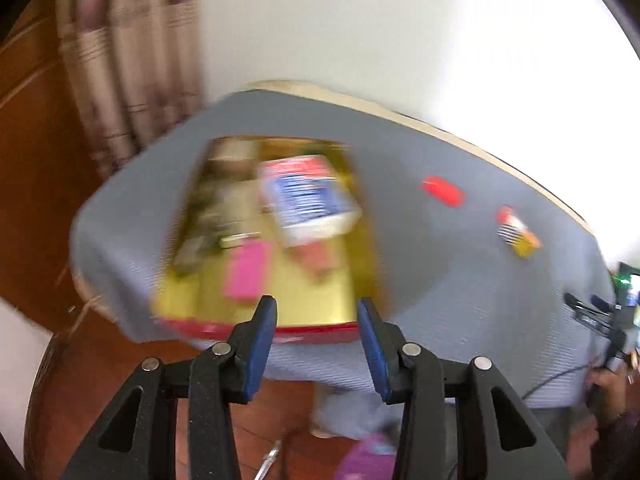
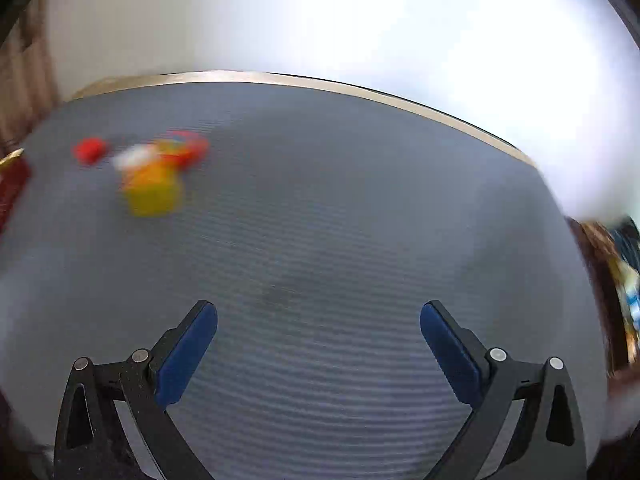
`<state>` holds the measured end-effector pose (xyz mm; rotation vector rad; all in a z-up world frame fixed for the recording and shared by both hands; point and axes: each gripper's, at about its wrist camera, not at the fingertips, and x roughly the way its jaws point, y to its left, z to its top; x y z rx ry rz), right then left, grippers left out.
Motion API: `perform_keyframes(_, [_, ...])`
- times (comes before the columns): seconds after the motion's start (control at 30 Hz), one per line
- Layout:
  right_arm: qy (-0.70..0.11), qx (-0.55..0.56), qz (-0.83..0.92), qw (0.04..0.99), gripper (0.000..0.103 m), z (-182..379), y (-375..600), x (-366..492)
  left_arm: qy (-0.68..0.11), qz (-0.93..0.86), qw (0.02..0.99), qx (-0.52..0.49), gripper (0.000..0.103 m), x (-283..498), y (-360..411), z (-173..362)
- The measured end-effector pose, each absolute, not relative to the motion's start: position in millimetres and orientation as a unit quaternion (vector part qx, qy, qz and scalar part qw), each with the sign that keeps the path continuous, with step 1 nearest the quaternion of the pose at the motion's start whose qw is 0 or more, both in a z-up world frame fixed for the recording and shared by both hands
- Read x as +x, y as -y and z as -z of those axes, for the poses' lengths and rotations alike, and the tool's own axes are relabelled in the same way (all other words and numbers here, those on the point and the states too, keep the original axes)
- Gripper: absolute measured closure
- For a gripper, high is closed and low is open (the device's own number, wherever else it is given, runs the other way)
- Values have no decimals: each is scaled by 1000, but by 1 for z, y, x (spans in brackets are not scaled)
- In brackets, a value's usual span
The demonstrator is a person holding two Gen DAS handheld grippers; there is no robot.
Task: Organize rigid objects
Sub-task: 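Grasp the red block with the left gripper while the right gripper approaches the striped cube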
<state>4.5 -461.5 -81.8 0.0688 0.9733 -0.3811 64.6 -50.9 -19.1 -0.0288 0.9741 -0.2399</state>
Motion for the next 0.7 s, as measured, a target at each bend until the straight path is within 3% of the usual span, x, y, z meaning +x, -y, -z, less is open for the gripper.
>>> perform_keyframes(0.17, [-456, 121, 183, 863, 1, 93, 504, -14, -514, 172, 839, -45, 60, 113, 126, 15])
perform_keyframes(0.3, [-453, 130, 155, 868, 0, 95, 503, -9, -548, 162, 820, -44, 60, 180, 192, 24])
perform_keyframes(0.7, [-421, 155, 68, 891, 0, 86, 511, -32, -628, 72, 768, -106, 60, 296, 256, 89])
